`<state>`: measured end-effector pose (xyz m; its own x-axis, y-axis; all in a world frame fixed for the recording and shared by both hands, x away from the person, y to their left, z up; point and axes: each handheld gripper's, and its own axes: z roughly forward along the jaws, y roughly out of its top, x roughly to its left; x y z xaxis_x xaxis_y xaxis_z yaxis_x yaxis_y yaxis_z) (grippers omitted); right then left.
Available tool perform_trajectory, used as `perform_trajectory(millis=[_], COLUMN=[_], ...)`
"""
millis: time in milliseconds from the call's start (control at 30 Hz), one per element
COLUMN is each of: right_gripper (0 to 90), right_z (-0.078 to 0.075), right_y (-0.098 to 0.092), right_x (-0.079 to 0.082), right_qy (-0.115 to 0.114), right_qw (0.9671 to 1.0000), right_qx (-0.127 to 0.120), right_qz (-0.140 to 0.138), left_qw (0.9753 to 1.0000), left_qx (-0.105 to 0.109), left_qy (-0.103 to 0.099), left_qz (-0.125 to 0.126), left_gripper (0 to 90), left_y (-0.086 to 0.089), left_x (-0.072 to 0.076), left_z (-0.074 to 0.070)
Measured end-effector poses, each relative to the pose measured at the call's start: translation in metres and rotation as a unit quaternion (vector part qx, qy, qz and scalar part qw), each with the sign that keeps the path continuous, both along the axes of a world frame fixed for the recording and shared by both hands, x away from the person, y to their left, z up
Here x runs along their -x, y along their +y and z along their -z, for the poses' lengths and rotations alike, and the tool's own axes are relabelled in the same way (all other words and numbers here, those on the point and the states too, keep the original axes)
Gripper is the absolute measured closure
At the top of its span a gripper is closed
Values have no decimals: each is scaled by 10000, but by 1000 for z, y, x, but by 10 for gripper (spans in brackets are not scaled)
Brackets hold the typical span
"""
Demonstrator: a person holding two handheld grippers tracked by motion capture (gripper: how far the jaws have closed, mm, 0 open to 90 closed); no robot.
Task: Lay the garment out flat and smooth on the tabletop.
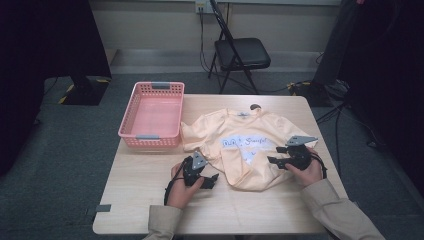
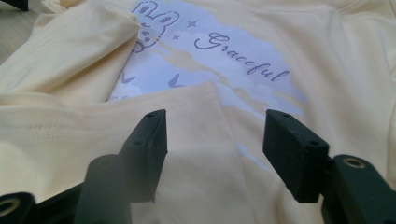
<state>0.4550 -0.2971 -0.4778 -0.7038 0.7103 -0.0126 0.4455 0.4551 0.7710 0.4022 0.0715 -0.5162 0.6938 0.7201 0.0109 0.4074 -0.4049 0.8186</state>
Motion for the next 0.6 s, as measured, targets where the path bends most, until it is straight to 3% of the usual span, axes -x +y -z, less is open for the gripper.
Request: perform_trajectory(millis=[433,600], right_gripper=[603,670], right_z=[9,13], right_y=[26,30], right_x=[-20,-24], right_qy=[-21,15], right_qw=[10000,9999], right_qx=[42,169], right_qz=[-40,-26], left_qw=[10000,10000], left_qx=[2,0], left_qy=[0,-1], left_qz=[2,3], left_gripper=[149,149], left_y=[0,0], left_x=[0,0], left_z=[0,0])
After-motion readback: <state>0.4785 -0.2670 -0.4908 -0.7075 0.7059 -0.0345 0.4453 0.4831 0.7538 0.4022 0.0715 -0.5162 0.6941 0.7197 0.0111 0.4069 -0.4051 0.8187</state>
